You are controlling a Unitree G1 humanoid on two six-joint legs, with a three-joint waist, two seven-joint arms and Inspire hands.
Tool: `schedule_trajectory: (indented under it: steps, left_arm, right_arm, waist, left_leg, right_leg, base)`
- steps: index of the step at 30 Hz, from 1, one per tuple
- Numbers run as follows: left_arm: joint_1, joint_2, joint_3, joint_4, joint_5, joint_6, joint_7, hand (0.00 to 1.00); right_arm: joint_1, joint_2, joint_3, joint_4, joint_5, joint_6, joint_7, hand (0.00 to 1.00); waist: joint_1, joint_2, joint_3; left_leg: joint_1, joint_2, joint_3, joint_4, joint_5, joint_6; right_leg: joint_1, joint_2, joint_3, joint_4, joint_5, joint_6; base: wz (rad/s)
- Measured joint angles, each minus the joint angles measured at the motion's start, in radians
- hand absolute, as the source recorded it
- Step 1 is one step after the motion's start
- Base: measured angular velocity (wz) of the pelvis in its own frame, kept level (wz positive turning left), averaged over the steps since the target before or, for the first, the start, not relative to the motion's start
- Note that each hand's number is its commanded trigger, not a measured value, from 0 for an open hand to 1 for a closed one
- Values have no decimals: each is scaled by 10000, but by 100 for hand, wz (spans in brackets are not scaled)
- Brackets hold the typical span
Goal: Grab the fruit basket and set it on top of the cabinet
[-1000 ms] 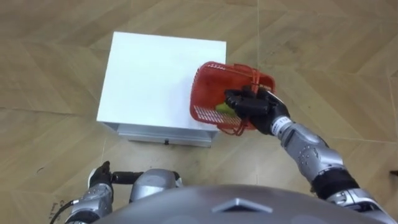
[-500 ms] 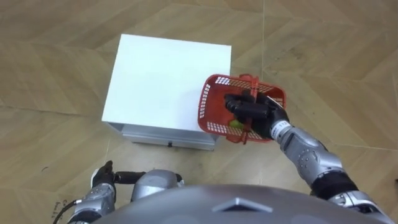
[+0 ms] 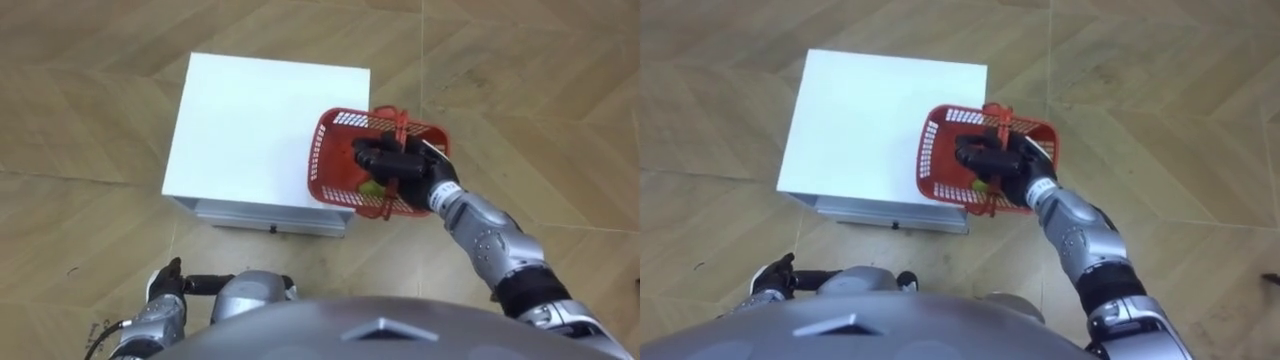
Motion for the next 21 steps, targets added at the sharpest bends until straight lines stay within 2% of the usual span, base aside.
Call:
schedule_trajectory:
  steps: [6, 10, 13, 18, 21]
  left_arm:
    - [8, 0, 13, -9, -47, 1, -13, 0]
    - [-47, -7, -12, -18, -61, 3, 63, 0]
    - [-21, -7, -7, 15, -65, 9, 94, 0]
    - [-366, 48, -25, 485, -68, 22, 196, 0]
    - [-434, 256, -204, 707, -84, 70, 191, 0]
  right_arm:
    - [3, -33, 82, -458, 77, 2, 57, 100]
    - [-30, -249, 282, -1253, 207, 9, 53, 100]
    - [-528, -273, 456, -1385, 209, 7, 76, 100]
    - [-1162, -297, 689, -1384, 209, 8, 52, 100]
    - [-1735, -254, 1043, -1384, 307, 93, 51, 100]
  waist:
    - [67, -29, 2]
    - [258, -47, -11]
    - [387, -77, -29]
    - [661, -199, -38]
    - [763, -413, -41]
  left_leg:
    - [-8, -2, 30, -16, -11, 13]
    - [-4, 10, 69, -42, -13, 11]
    - [131, 35, 250, -122, -12, 11]
    - [130, 34, 298, -138, -10, 16]
    - [58, 48, 277, -124, -10, 16]
  right_leg:
    - [-46, -7, -19, 1, 0, 0]
    - [-86, -3, 15, 5, 0, 0]
    - [-56, 3, 168, 5, 1, -1]
    - [-128, -35, 176, 80, 0, 0]
    - [-218, -26, 104, 147, 0, 0]
  base:
    - [-1]
    - [-3]
    - [-15]
    - [-7]
    - [3]
